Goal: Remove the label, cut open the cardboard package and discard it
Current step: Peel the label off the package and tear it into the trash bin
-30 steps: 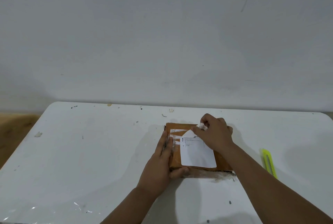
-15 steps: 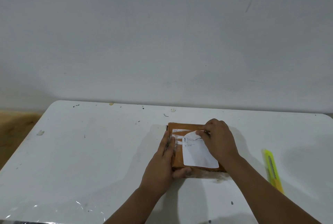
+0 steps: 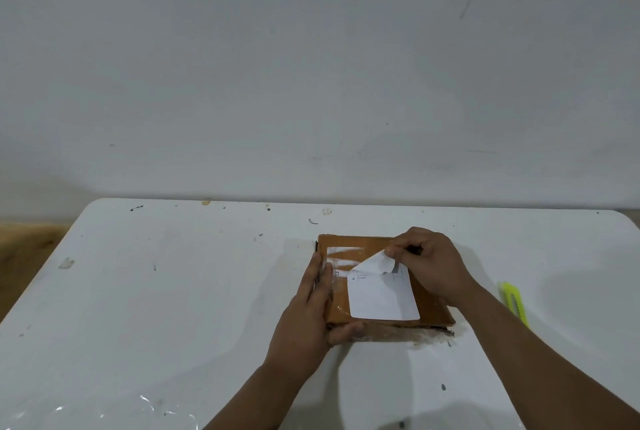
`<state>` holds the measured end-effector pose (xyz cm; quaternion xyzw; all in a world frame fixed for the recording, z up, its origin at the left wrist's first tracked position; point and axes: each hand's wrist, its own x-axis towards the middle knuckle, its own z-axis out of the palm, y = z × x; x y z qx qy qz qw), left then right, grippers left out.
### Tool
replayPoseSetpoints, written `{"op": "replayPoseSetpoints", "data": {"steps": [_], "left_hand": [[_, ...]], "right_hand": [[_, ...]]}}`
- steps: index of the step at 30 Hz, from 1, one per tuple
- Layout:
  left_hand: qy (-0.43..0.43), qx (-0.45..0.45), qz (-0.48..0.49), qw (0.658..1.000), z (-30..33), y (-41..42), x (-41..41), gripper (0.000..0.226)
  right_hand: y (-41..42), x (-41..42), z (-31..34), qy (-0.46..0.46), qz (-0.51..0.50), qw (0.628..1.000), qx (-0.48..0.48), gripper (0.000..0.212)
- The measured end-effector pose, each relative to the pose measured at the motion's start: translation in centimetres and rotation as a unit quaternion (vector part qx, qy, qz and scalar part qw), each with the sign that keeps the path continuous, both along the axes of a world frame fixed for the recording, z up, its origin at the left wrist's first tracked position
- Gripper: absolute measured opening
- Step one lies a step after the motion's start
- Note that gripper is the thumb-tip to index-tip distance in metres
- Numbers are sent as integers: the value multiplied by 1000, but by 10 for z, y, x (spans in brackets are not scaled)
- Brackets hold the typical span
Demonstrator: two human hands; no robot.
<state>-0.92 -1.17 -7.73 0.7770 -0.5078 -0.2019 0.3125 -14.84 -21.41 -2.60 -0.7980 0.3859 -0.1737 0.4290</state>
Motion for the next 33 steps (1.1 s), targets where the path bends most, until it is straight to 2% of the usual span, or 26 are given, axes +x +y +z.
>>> {"op": "replayPoseSetpoints", "data": {"steps": [7,9,11,14,16,20,23,25,28,29,33], "left_hand": [[-14,-6,-15,1000,2,1,1,104],[-13,-1,-14,1000,2,2,1,104],[-13,5,-12,1000,2,2,2,107],[-20,5,-16,1000,2,1,3,109],[-23,1,-22,999,4,1,3,110],[-29,-7,-23,999,5,1,4,114],[-31,-5,-15,999,4,0,4,115],[-24,-13,-13,1000,5,0,3,114],[-18,-27,-8,999,4,0,2,114],[-18,-29,-8,999,3,0,2,115],[-16,-32,-6,999,3,0,2,116]], "right_hand": [[-7,-3,3,-68,2,989,130,14],[-9,-5,3,-121,-18,971,207,16],[-10,-9,2,-189,-49,930,312,22],[-11,-12,2,-197,-56,922,328,21],[-11,-11,2,-174,-56,937,298,19],[-3,-7,9,-56,-5,993,99,10],[1,-9,12,21,31,999,-31,18],[1,-12,15,57,36,993,-92,31],[3,-15,11,105,30,991,-78,75],[5,-16,10,134,23,987,-80,78],[10,-19,7,181,53,977,-99,50]]}}
